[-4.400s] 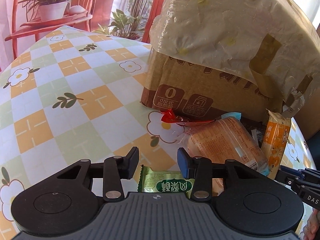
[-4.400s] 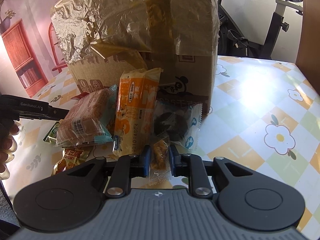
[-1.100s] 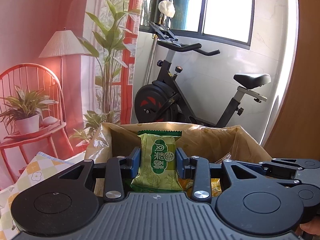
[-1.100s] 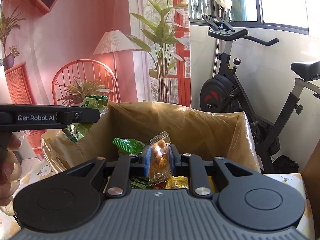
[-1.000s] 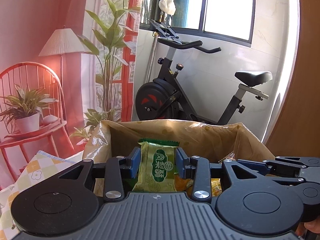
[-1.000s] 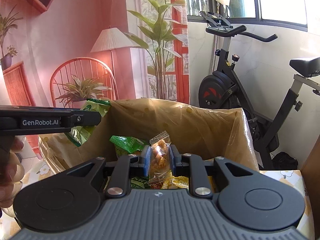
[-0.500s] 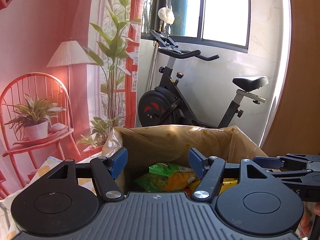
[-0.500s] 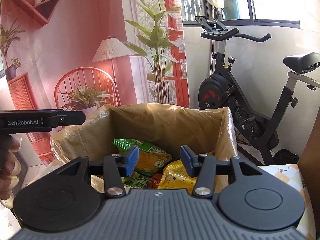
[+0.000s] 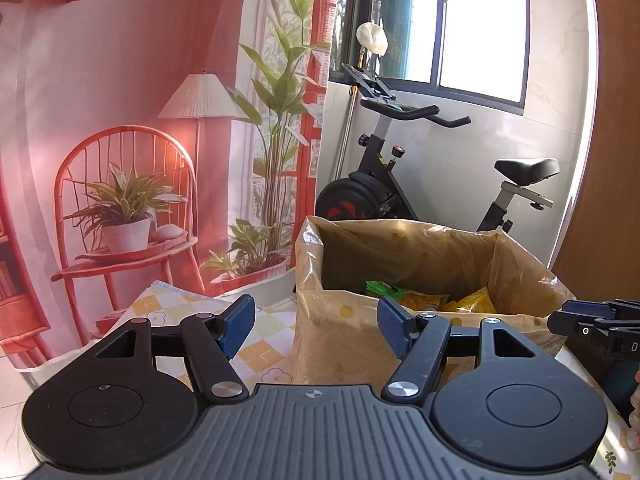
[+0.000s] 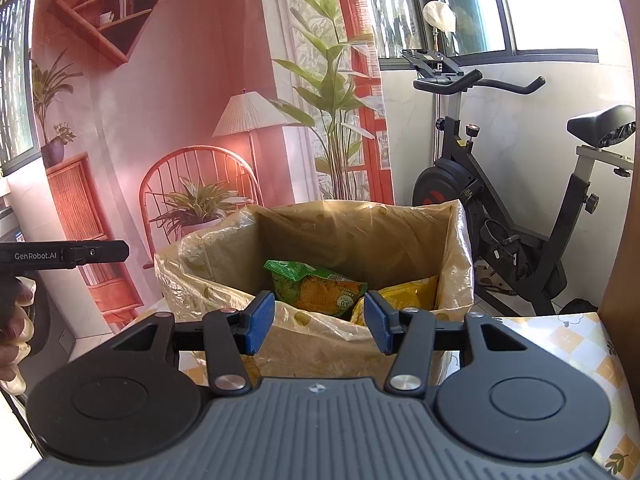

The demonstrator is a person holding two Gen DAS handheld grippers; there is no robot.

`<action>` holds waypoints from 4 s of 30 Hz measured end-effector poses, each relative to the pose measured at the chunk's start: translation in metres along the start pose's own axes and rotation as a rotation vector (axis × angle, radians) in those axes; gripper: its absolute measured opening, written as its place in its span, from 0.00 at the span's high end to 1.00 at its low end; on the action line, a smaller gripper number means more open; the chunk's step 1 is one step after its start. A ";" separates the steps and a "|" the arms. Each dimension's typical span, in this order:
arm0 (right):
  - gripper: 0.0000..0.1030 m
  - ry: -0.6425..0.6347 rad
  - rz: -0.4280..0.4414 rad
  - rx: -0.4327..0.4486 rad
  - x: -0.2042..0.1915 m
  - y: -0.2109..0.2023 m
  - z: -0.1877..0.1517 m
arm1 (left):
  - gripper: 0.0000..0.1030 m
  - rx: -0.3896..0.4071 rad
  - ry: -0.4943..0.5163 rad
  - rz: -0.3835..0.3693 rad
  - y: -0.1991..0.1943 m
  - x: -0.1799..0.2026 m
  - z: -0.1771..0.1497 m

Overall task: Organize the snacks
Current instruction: 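Move both open tools back down to the remaining snacks by the box, then grasp the red packet with the left tool while the right tool approaches a clear packet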

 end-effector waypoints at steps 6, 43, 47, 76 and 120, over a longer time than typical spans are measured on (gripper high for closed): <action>0.48 -0.030 0.002 -0.036 -0.003 0.001 -0.026 | 0.32 -0.036 -0.038 0.035 -0.002 -0.015 -0.030; 0.43 0.157 -0.101 -0.209 0.053 0.036 -0.120 | 0.32 -0.250 0.023 -0.031 0.050 -0.015 -0.100; 0.43 0.132 -0.100 -0.226 0.048 0.041 -0.125 | 0.32 -0.314 0.004 -0.083 0.065 -0.008 -0.115; 0.43 0.162 -0.094 -0.256 0.049 0.051 -0.133 | 0.36 -0.447 -0.036 -0.048 0.145 0.006 -0.154; 0.34 0.110 -0.096 -0.366 0.044 0.080 -0.147 | 0.85 -0.348 -0.089 0.002 0.071 -0.023 -0.164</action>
Point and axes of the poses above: each gripper's, at about its wrist camera, not at the fingertips, and y roughly the way its jaws point, x to its right, z to its top, the point moved 3 cm from there along y, roughly the way its jaws point, and after that the axes turned 3 degrees about -z, right-handed, at the moved point
